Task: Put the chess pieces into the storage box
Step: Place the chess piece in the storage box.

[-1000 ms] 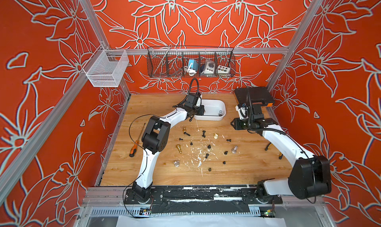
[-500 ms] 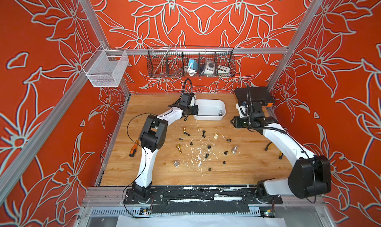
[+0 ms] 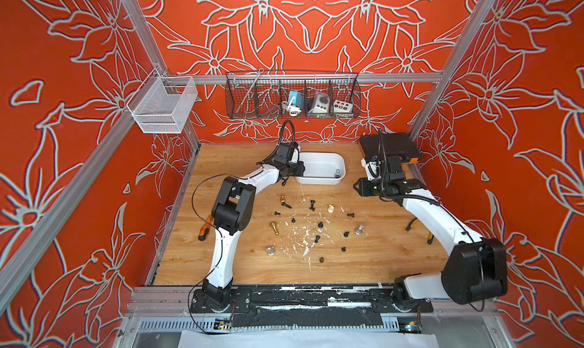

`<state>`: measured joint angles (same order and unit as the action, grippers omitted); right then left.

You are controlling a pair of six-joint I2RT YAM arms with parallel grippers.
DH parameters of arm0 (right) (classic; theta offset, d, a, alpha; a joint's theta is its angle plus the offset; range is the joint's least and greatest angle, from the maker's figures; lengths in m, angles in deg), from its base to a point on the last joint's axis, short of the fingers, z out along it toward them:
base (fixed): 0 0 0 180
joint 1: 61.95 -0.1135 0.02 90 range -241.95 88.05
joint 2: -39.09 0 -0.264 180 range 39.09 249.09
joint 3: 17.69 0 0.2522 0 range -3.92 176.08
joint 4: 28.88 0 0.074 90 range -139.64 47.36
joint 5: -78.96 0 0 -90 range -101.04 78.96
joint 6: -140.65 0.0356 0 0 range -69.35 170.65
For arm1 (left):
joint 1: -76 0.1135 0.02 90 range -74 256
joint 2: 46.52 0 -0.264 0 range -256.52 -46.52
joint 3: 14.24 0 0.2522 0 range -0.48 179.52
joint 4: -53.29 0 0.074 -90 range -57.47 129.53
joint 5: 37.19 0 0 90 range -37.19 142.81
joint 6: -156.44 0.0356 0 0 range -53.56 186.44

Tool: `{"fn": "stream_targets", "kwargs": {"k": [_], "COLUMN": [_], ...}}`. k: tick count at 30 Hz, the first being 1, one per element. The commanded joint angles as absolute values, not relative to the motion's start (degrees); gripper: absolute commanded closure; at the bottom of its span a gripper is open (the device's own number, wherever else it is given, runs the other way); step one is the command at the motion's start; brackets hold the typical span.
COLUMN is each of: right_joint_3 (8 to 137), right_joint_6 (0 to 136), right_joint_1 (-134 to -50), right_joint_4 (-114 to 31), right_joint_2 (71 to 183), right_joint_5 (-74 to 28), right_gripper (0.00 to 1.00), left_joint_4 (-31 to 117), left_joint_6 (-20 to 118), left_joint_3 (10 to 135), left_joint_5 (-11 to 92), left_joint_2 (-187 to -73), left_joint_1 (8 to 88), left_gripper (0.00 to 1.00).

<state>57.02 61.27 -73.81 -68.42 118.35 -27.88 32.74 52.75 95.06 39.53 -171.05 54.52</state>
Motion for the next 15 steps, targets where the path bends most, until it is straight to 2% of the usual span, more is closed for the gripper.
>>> {"fn": "stream_targets", "kwargs": {"k": [1, 9, 15], "right_joint_3": [57.77, 57.77, 57.73], "right_joint_6": [60.69, 60.2, 60.19], "right_joint_1": [-73.41, -73.44, -73.52], "right_joint_4": [-69.02, -69.16, -69.47], "right_joint_2": [118.96, 119.59, 119.86], "right_joint_5": [-28.57, -29.17, -29.05], "right_gripper": [0.64, 0.64, 0.65], "left_joint_4": [33.5, 33.59, 36.65], "left_joint_6": [53.42, 54.22, 53.79], "left_joint_3": [94.97, 94.13, 86.25], "left_joint_5": [38.3, 37.45, 39.84], "left_joint_2": [-166.39, -161.99, -155.2], "left_joint_1": [54.39, 54.3, 54.37], "left_gripper": [0.7, 0.7, 0.69]}}
